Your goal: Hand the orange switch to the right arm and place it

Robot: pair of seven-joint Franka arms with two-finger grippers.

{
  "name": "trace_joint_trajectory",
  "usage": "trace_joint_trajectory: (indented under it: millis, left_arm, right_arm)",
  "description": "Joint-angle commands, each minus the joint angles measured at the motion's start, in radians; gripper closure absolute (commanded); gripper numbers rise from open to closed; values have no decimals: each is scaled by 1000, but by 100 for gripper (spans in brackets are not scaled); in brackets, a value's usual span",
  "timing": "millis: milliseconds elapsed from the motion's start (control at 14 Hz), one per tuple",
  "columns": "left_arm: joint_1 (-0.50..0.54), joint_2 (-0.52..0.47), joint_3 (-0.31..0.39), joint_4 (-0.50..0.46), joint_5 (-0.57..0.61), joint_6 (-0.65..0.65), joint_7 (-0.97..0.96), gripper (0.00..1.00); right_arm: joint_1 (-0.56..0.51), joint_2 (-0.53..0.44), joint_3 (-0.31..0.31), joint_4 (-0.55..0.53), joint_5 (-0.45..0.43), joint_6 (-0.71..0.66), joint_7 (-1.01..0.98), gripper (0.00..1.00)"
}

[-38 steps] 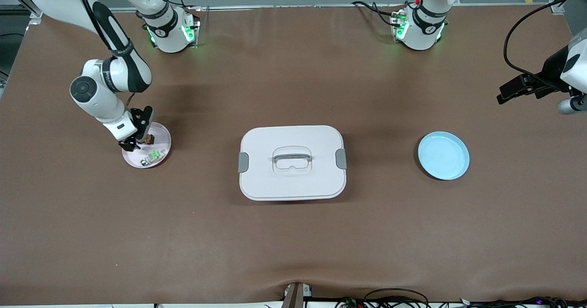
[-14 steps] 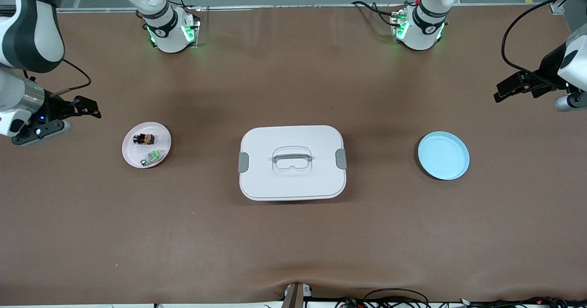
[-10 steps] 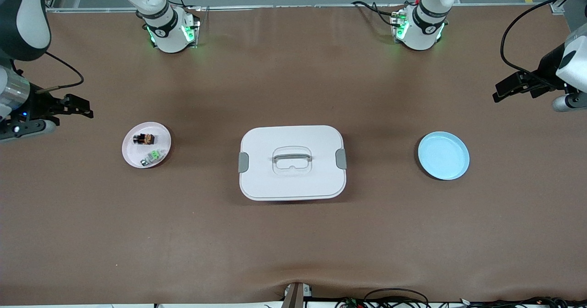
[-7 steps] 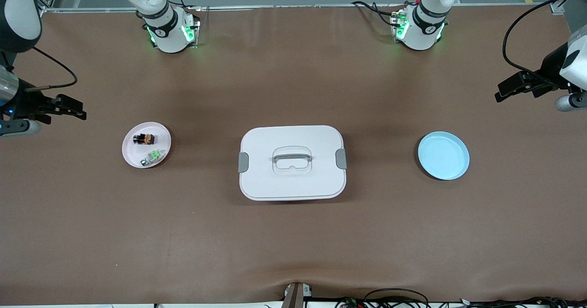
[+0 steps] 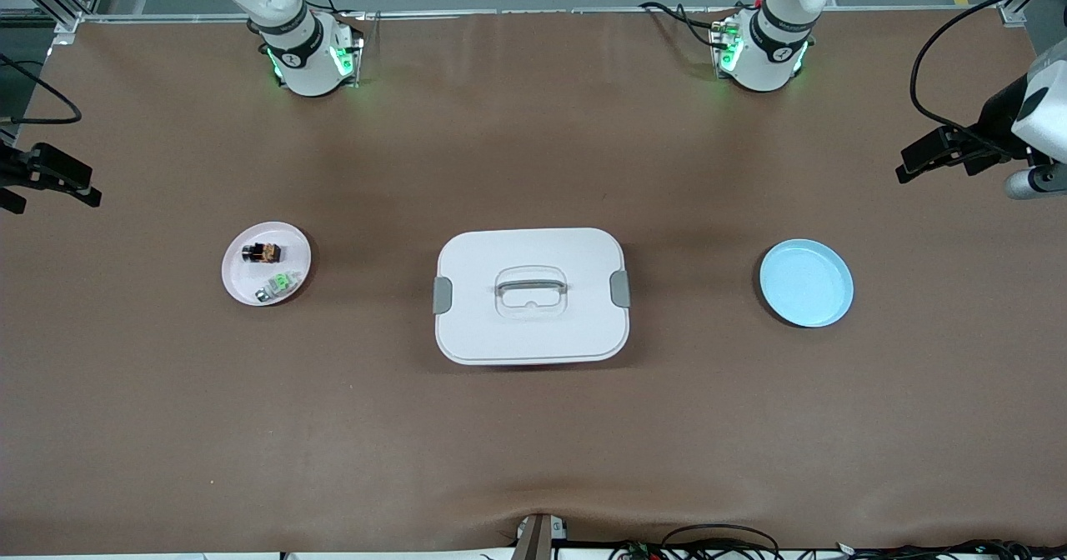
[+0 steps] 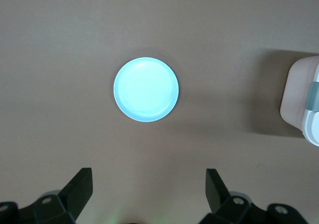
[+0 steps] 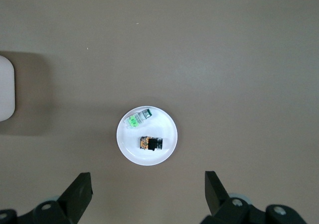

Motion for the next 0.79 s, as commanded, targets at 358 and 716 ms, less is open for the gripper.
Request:
trace_joint_trajectory:
  millis: [358,716]
  left_arm:
    - [12,-206,-12,-183,-1,22,80,0]
    - [11,-192,-27,-131,-1,17,70,0]
  right_arm:
    - [27,-2,-2,31,-15,-111,9,0]
    - [27,7,-2,90,-1,-138,14,0]
